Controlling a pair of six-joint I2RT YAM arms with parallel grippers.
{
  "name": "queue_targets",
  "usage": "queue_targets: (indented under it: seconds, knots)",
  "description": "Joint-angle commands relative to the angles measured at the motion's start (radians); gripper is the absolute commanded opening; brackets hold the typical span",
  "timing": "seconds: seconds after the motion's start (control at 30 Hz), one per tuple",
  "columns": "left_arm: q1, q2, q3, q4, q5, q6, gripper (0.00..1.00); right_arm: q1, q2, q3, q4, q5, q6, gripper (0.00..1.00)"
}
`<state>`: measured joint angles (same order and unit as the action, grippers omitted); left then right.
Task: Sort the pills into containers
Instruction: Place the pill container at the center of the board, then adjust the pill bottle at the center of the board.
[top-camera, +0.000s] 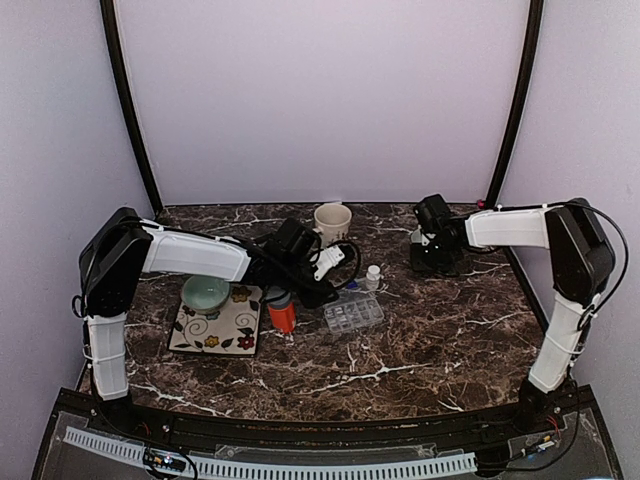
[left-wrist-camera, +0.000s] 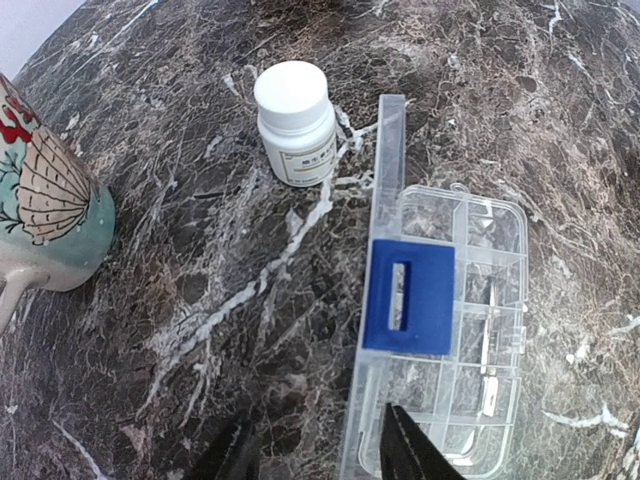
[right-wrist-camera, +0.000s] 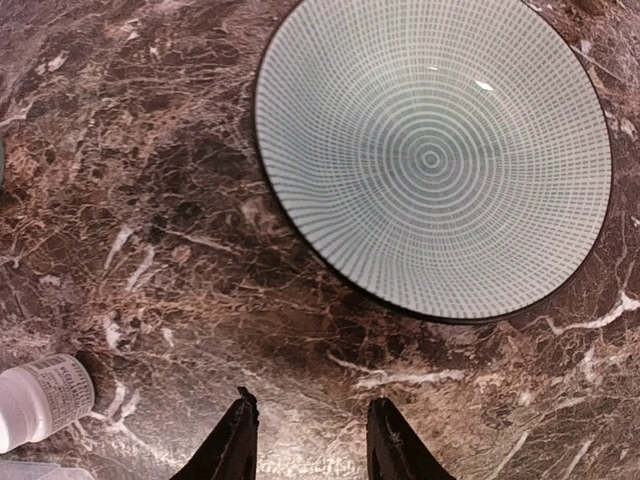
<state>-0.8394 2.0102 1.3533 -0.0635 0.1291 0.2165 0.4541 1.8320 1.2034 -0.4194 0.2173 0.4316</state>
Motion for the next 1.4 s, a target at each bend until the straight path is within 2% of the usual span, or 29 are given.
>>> queue_targets:
  seconds: [0.0, 0.2, 0.53, 0.87, 1.13, 1.37]
  knots:
    - [0.006, -0.045, 0.009, -0.034, -0.030, -0.009, 0.42, 0.029, -0.058, -0.003, 0.006, -0.007, 0.026, 0.38]
    - [0.006, -0.062, 0.014, -0.033, -0.030, -0.017, 0.47, 0.057, -0.077, 0.028, -0.024, -0.013, 0.041, 0.39]
    - [0.006, -0.102, 0.019, -0.031, -0.049, -0.031, 0.59, 0.075, -0.096, 0.058, -0.056, -0.019, 0.051, 0.43]
    - [0.006, -0.182, 0.038, -0.049, -0.098, -0.128, 0.61, 0.078, -0.144, 0.049, -0.069, -0.038, 0.058, 0.44]
    - [0.002, -0.289, 0.107, -0.132, -0.184, -0.370, 0.61, 0.091, -0.199, 0.045, -0.100, -0.041, 0.057, 0.45]
    - [0.002, -0.411, 0.258, -0.329, -0.377, -0.695, 0.69, 0.107, -0.279, -0.013, -0.042, -0.012, 0.036, 0.45]
